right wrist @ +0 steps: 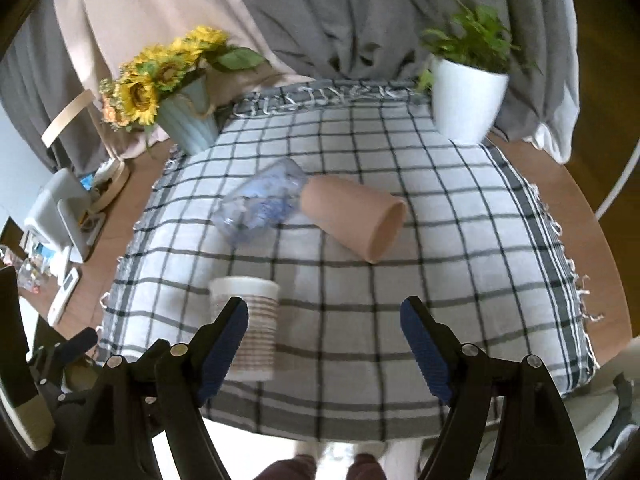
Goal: Flip cup upside down
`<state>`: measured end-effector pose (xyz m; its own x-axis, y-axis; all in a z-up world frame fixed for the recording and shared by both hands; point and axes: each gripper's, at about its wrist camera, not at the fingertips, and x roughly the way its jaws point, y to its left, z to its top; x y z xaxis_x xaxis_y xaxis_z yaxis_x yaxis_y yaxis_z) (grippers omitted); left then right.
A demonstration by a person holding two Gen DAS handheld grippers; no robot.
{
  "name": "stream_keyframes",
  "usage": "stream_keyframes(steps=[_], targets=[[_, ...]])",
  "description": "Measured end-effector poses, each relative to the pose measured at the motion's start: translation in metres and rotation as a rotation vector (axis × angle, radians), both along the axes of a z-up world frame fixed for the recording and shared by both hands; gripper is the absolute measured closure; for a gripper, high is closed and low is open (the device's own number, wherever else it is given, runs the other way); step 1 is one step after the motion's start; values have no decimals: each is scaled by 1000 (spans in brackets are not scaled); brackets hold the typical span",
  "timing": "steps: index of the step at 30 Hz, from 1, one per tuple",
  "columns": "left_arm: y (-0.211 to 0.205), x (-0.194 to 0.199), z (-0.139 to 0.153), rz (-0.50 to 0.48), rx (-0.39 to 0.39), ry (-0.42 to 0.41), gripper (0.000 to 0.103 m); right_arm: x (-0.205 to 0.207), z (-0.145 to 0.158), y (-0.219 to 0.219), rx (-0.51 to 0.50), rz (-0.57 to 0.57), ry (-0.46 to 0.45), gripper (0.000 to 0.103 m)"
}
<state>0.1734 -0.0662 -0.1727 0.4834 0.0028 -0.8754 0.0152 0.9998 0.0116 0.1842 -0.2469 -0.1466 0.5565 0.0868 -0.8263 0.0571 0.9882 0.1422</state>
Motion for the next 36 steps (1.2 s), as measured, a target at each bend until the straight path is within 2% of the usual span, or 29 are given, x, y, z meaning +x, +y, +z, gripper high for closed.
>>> stream_keyframes(steps=[4, 13, 18, 22, 24, 29, 36], targets=[[-19, 0, -11, -19, -32, 49, 0, -2, -16, -19, 13, -14, 46, 24], [-49, 4, -42, -38, -25, 119, 2, -4, -40, -47, 17, -11, 100, 24], [-57, 9, -58, -39, 0, 128, 22, -2, -51, -57, 4, -20, 126, 24], [-58, 11, -65, -34, 7, 132, 25, -2, -56, -62, 3, -19, 142, 24], [-59, 11, -67, -31, 0, 133, 35, -3, -58, -63, 0, -13, 146, 24], [-61, 10, -67, -46, -6, 137, 48, -1, -59, -64, -1, -6, 149, 24], [-62, 10, -52, -53, -6, 98, 49, -1, -56, -63, 11, 0, 139, 24]])
